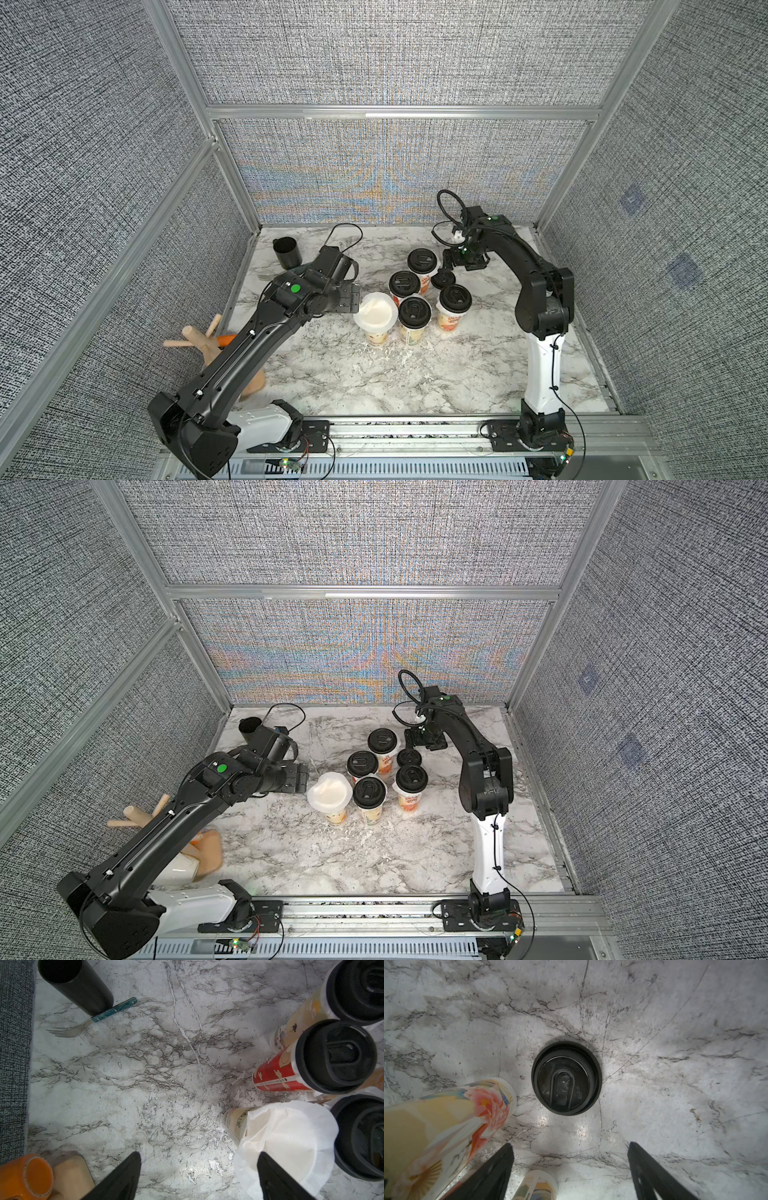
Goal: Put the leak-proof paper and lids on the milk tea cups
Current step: Pick up the cup lid from the center of the board.
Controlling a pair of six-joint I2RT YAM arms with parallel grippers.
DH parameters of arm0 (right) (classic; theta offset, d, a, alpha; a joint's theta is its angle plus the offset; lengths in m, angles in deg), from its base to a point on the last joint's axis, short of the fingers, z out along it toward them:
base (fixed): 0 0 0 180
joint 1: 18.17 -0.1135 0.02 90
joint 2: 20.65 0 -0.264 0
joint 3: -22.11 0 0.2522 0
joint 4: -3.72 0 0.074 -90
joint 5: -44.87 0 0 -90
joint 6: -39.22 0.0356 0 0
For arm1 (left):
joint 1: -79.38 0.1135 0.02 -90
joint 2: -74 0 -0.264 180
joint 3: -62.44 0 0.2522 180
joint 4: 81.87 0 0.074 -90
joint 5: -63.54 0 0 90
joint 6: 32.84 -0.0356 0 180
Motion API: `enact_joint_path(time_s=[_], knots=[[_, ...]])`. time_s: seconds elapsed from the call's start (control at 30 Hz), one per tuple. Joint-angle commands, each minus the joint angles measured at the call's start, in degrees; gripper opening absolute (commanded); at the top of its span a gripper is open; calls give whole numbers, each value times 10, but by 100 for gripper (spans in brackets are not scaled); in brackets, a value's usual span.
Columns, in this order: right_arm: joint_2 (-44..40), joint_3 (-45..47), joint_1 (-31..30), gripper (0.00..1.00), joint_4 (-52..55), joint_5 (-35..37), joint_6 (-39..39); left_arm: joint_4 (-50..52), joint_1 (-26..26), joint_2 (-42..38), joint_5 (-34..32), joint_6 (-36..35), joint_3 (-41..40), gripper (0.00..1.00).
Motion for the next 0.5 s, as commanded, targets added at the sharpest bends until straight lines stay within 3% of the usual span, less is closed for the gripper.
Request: enact_joint_path(time_s=[0.0, 0.47], knots=[[14, -9, -9, 89, 3, -6, 6, -3, 4, -5, 10, -17, -5, 89], [74, -72, -16, 91, 16, 15, 48, -24, 11, -13, 28, -24, -37, 89]])
